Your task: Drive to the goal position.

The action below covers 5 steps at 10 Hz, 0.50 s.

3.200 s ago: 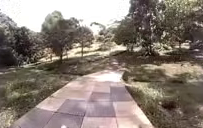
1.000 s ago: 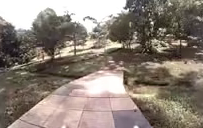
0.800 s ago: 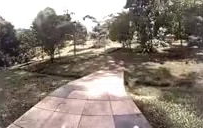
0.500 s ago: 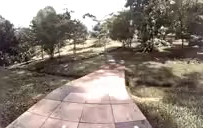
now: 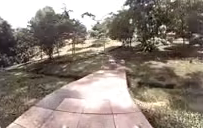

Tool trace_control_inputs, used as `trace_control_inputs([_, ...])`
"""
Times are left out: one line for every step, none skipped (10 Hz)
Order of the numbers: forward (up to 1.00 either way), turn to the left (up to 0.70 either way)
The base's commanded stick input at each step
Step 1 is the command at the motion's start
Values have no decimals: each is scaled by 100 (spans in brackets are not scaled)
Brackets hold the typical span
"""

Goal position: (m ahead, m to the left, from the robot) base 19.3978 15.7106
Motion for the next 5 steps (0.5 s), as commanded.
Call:
trace_control_inputs([45, -27])
trace_control_inputs([45, -27])
trace_control_inputs([45, -27])
trace_control_inputs([45, -27])
trace_control_inputs([45, -27])
